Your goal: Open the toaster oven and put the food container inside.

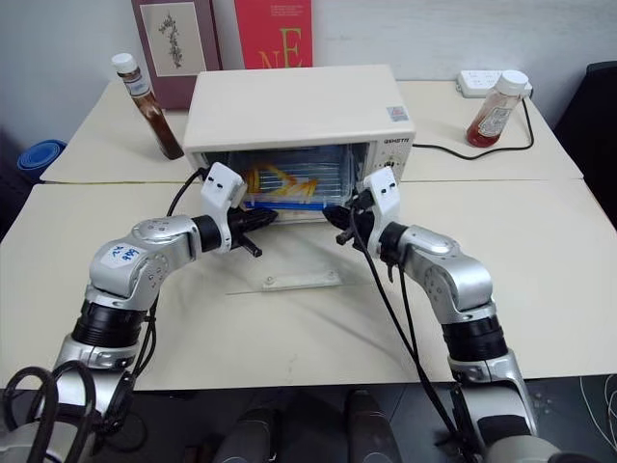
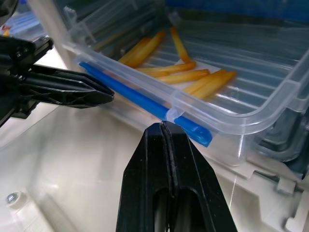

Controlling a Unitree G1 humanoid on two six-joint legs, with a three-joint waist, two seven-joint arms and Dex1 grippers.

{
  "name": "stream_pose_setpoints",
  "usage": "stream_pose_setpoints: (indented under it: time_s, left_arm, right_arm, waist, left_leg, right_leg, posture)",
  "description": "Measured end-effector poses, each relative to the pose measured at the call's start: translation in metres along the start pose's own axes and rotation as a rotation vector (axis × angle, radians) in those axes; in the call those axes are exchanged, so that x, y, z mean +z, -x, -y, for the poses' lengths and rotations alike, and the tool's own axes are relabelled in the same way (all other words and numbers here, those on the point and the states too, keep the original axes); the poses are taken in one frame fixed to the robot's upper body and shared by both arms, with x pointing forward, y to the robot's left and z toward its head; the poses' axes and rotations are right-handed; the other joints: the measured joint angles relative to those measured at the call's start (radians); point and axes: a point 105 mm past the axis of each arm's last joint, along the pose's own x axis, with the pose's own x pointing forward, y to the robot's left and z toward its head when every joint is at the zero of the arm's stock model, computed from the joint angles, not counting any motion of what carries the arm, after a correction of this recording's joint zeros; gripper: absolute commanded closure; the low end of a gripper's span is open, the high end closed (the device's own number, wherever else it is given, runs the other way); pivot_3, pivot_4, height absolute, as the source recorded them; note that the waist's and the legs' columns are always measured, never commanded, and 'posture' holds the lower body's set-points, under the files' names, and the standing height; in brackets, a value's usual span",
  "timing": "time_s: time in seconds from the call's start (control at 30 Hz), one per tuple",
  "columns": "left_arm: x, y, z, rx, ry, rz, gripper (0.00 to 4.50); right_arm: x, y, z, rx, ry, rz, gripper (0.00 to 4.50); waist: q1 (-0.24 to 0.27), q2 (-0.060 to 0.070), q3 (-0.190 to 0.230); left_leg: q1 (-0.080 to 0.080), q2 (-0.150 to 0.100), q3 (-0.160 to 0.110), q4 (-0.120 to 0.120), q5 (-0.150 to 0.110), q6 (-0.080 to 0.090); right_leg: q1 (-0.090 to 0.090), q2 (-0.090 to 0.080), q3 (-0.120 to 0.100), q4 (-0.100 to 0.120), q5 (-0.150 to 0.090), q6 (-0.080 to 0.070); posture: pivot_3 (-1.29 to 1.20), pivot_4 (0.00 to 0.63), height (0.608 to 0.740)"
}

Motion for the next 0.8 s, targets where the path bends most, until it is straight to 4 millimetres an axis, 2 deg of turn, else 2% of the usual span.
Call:
stream_pose_setpoints:
  time_s: [0.17, 0.23, 0.27, 0.33, 0.4, 0.43, 0.57, 0.6, 0.67, 0.77, 0.8]
  left_arm:
    - [0.005, 0.002, 0.004, -0.044, 0.051, 0.033, 4.48]
    - [0.01, 0.015, 0.006, -0.091, 0.067, 0.054, 4.48]
    - [0.013, 0.027, 0.004, -0.113, 0.069, 0.065, 4.3]
    - [0.019, 0.05, -0.002, -0.141, 0.076, 0.081, 3.93]
    - [0.022, 0.085, -0.009, -0.167, 0.067, 0.074, 3.34]
    - [0.021, 0.103, -0.008, -0.195, 0.046, 0.053, 3.06]
    - [0.015, 0.148, 0.002, -0.316, -0.011, -0.054, 1.75]
    - [0.015, 0.158, 0.005, -0.344, -0.03, -0.087, 1.59]
    - [0.019, 0.172, 0.009, -0.388, -0.074, -0.131, 0.96]
    - [0.021, 0.186, 0.014, -0.448, -0.141, -0.194, 0.08]
    - [0.022, 0.187, 0.016, -0.466, -0.16, -0.201, 0.03]
  right_arm:
    - [0.01, -0.002, 0.005, -0.012, 0.008, 0.034, 4.5]
    - [0.01, 0.008, 0.0, 0.013, 0.007, 0.028, 4.5]
    - [0.008, 0.018, -0.005, 0.036, 0.007, 0.015, 4.5]
    - [0.0, 0.04, -0.009, 0.06, -0.004, -0.026, 4.5]
    - [-0.013, 0.071, -0.016, 0.084, -0.022, -0.108, 4.5]
    - [-0.02, 0.086, -0.023, 0.105, -0.033, -0.149, 4.5]
    - [-0.042, 0.121, -0.045, 0.169, -0.089, -0.262, 4.5]
    - [-0.047, 0.127, -0.049, 0.175, -0.108, -0.279, 4.5]
    - [-0.057, 0.133, -0.054, 0.175, -0.138, -0.309, 4.5]
    - [-0.068, 0.13, -0.049, 0.131, -0.137, -0.316, 4.5]
    - [-0.073, 0.127, -0.046, 0.111, -0.142, -0.319, 4.5]
  waist:
    - [-0.006, 0.0, 0.0]
    - [-0.007, 0.0, 0.0]
    - [-0.007, 0.0, 0.0]
    - [-0.01, 0.0, 0.0]
    - [-0.011, 0.0, 0.0]
    - [-0.011, 0.0, 0.0]
    - [-0.008, 0.0, 0.0]
    - [-0.008, 0.0, 0.0]
    - [-0.008, 0.0, 0.0]
    - [-0.009, 0.0, 0.0]
    - [-0.009, 0.0, 0.0]
  left_leg:
    - [-0.001, 0.0, -0.001, 0.0, 0.0, 0.0]
    - [-0.001, 0.001, -0.001, -0.002, 0.0, 0.0]
    - [-0.002, 0.001, -0.001, -0.003, 0.0, 0.0]
    - [-0.002, 0.001, -0.001, -0.004, -0.001, 0.0]
    - [-0.002, 0.002, -0.001, -0.005, -0.002, 0.002]
    - [-0.002, 0.002, 0.0, -0.005, -0.003, 0.002]
    - [0.001, 0.001, 0.001, -0.003, -0.003, 0.002]
    - [0.001, 0.001, 0.001, -0.003, -0.003, 0.002]
    - [0.004, 0.001, 0.001, -0.002, -0.002, 0.003]
    - [0.004, 0.001, 0.001, -0.002, -0.002, 0.004]
    - [0.004, 0.001, 0.002, -0.002, -0.002, 0.004]
  right_leg:
    - [0.0, 0.0, 0.0, 0.0, 0.0, 0.0]
    - [-0.001, 0.0, -0.001, 0.002, 0.0, 0.0]
    - [-0.001, 0.0, -0.001, 0.002, 0.0, 0.0]
    - [-0.002, 0.0, -0.001, 0.001, 0.0, 0.0]
    - [-0.002, 0.0, -0.001, -0.001, -0.001, -0.001]
    - [-0.002, 0.0, -0.001, -0.001, -0.001, -0.001]
    - [0.001, 0.0, -0.001, -0.006, -0.002, -0.002]
    - [0.002, 0.001, -0.001, -0.006, -0.002, -0.003]
    - [0.004, 0.001, -0.001, -0.007, -0.006, -0.011]
    - [0.005, 0.001, -0.001, -0.008, -0.008, -0.014]
    - [0.005, 0.001, -0.001, -0.007, -0.008, -0.014]
  posture:
    - [0.0, 0.15, 0.74]
    - [0.0, 0.15, 0.74]
    - [0.0, 0.15, 0.74]
    - [0.0, 0.15, 0.74]
    - [0.0, 0.15, 0.74]
    - [0.0, 0.15, 0.74]
    - [0.0, 0.15, 0.74]
    - [0.0, 0.15, 0.74]
    - [0.0, 0.15, 0.74]
    - [0.0, 0.15, 0.74]
    - [0.0, 0.15, 0.74]
